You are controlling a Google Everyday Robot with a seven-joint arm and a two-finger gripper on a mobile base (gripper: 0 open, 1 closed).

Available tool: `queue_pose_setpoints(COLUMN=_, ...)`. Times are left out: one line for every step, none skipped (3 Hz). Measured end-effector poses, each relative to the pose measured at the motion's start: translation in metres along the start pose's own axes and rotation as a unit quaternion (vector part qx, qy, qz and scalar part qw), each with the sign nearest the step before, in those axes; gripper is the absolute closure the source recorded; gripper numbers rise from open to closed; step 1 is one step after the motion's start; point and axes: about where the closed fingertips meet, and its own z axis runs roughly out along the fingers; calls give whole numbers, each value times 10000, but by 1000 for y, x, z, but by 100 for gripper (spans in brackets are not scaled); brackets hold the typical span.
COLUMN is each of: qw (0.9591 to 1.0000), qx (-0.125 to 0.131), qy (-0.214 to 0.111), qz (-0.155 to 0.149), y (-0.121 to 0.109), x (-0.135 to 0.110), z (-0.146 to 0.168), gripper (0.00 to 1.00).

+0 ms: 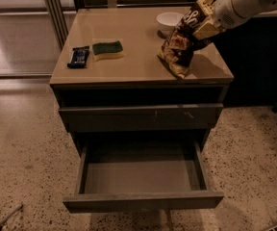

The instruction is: Place brown chip bag into middle drawer

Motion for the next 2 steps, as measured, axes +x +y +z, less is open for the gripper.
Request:
queue_pose_setpoints(qw=9999, qx=-92, qy=-61, qz=-100, y=5, x=-3, z=0, gripper=98)
queue_pose_setpoints(qw=9980, qx=-374, qy=-315, qz=-403, y=19, x=-15, z=-20, gripper=100)
